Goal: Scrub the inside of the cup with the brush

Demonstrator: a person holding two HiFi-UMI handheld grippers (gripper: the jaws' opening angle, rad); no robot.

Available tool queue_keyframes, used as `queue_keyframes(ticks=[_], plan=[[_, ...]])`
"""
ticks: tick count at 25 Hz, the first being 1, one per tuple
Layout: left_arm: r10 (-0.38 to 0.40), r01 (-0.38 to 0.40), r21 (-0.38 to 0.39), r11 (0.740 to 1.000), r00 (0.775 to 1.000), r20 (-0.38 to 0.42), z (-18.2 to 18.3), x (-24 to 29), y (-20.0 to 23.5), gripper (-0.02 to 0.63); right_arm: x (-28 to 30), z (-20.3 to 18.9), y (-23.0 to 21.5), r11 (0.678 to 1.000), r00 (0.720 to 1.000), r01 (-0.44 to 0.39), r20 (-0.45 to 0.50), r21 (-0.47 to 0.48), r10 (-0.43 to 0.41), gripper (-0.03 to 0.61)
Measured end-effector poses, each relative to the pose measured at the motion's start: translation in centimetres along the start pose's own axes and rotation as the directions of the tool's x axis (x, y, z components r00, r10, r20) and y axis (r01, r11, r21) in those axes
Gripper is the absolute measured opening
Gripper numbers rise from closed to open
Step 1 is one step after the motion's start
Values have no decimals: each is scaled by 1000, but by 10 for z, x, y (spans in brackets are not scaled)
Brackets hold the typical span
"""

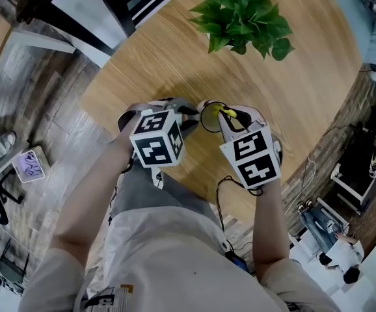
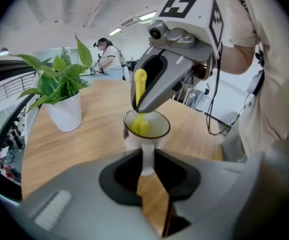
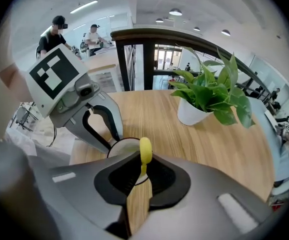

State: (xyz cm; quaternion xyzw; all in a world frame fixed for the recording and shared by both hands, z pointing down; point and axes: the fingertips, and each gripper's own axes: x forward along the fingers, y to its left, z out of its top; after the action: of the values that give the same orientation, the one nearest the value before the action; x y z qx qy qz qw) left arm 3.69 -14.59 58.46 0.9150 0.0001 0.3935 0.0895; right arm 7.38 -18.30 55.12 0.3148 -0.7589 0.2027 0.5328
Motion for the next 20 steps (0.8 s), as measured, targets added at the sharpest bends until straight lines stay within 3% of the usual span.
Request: queue_keyframes(ticks=[7, 16, 20], plan=[[19, -21, -63, 998, 999, -32, -7, 1, -2, 69, -7, -27, 13, 999, 993, -17, -115, -38, 12, 32], [55, -56, -19, 998, 996, -67, -11, 0, -9, 67, -13, -26, 36, 994, 993, -104, -47, 37, 106, 32], [69, -69, 3, 998, 996, -61, -12, 1, -7, 67, -2, -13, 47, 992, 992, -123, -27, -22, 122, 34]])
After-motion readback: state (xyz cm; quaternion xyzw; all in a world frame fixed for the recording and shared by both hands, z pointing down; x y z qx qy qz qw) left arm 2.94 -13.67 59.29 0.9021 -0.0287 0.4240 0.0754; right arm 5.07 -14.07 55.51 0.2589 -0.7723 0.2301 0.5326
